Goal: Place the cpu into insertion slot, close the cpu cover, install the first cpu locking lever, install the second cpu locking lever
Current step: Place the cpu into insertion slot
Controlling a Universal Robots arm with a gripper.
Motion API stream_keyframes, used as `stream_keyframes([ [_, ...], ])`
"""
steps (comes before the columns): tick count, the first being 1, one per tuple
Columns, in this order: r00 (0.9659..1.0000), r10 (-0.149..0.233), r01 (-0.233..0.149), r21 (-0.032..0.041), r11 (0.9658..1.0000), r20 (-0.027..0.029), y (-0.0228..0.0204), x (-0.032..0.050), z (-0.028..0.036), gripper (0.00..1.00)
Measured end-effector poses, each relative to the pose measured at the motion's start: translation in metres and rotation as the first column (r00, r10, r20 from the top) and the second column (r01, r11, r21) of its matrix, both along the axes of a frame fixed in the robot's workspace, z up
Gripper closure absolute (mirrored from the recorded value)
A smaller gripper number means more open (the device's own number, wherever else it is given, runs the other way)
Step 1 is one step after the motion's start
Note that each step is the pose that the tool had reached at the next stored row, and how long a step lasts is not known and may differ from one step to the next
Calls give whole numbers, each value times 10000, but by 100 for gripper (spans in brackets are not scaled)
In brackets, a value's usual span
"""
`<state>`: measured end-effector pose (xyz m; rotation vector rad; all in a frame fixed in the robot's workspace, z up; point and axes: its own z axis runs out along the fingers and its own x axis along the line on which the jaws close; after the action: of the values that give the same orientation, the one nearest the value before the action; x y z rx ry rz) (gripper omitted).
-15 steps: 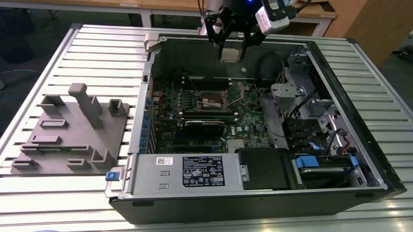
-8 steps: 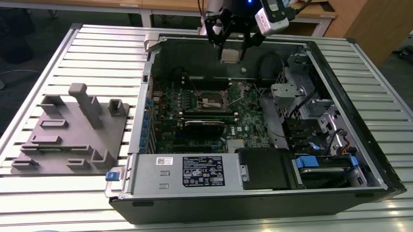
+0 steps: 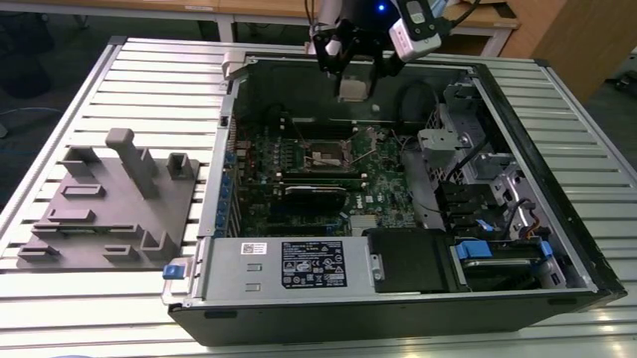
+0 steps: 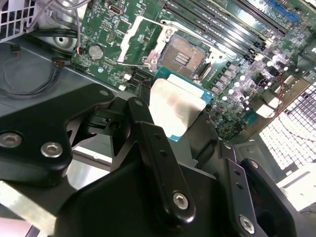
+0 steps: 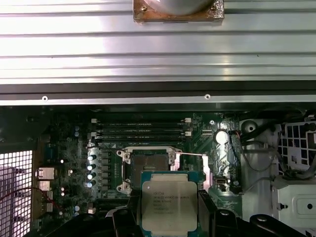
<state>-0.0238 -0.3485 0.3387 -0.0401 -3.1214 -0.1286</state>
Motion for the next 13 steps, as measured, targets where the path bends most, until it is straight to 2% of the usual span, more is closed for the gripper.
stream_keyframes([
  [8,10000,0,0,-20,10000,30,0,-70,-87,46],
  [13,10000,0,0,-29,10000,39,0,-75,-96,46],
])
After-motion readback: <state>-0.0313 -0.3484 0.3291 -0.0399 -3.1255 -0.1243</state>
